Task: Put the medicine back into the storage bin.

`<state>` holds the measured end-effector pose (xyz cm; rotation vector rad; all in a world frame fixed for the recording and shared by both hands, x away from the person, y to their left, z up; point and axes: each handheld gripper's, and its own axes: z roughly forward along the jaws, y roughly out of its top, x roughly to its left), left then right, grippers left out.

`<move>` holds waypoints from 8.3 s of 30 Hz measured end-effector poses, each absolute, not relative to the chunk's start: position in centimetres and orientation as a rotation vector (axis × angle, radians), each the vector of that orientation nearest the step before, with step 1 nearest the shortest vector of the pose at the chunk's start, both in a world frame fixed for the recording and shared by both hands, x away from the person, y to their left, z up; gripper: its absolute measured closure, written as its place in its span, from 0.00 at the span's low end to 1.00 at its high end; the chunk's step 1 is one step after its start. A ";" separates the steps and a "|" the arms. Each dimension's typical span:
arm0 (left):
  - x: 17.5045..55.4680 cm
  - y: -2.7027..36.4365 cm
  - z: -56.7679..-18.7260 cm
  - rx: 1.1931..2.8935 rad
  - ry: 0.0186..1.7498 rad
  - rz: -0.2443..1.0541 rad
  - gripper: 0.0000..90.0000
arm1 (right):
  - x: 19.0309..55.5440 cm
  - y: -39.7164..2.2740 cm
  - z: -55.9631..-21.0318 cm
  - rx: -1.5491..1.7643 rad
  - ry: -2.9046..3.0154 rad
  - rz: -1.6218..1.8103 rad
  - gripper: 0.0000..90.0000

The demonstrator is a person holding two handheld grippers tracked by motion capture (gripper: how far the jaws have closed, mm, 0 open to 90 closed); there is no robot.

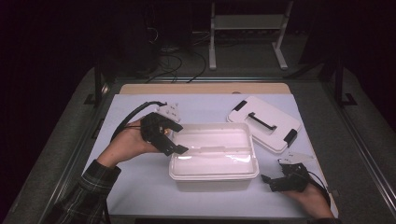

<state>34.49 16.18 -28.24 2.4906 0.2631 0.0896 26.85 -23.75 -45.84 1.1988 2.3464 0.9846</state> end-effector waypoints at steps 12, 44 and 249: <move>35.0 12.8 -28.0 2.557 0.181 0.060 0.45 | 26.9 -23.8 -45.8 1.199 2.346 0.986 0.10; 35.1 6.5 -30.9 2.719 0.047 0.020 0.86 | 26.9 -23.8 -45.8 1.199 2.346 0.987 0.10; 47.1 23.0 -39.3 2.617 0.916 0.255 0.09 | 26.9 -23.8 -45.9 1.196 2.348 0.990 0.10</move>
